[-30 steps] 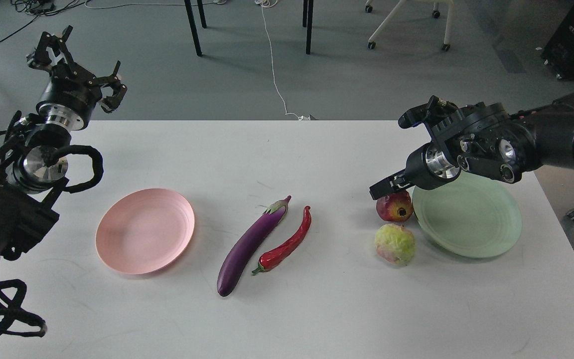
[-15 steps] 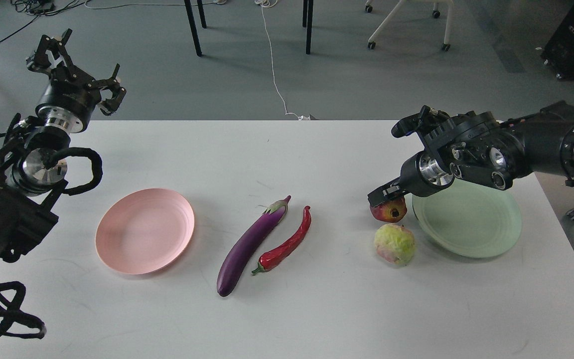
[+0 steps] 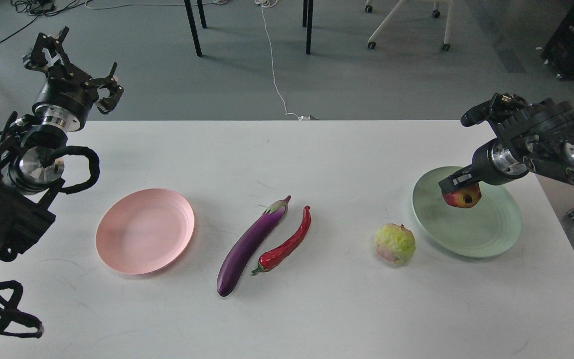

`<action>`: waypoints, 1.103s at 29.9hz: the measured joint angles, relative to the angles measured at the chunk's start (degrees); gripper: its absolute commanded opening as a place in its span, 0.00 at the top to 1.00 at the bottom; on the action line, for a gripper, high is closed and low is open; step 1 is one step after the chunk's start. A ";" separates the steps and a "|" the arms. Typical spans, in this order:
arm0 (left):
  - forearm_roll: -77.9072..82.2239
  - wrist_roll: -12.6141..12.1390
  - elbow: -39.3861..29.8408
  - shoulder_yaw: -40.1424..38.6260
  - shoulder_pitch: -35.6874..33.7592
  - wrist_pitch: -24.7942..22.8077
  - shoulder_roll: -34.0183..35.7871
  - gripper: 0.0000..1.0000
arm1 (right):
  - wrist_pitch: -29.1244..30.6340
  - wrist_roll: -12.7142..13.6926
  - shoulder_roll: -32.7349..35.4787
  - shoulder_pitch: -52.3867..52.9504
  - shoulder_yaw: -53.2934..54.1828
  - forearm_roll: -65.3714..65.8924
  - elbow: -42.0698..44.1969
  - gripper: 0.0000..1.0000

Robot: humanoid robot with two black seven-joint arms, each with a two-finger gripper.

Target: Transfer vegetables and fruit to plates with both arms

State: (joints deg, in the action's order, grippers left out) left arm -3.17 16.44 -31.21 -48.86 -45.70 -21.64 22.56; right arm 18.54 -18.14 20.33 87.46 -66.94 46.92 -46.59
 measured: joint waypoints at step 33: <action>0.00 0.04 0.01 -0.04 0.26 -0.08 0.68 0.02 | -2.97 -0.60 -0.24 7.91 6.50 -0.69 -22.71 0.05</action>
State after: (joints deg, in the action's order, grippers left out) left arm -3.17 16.48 -31.20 -48.91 -45.44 -21.72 23.24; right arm 15.56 -18.74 20.09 95.37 -60.44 46.24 -69.30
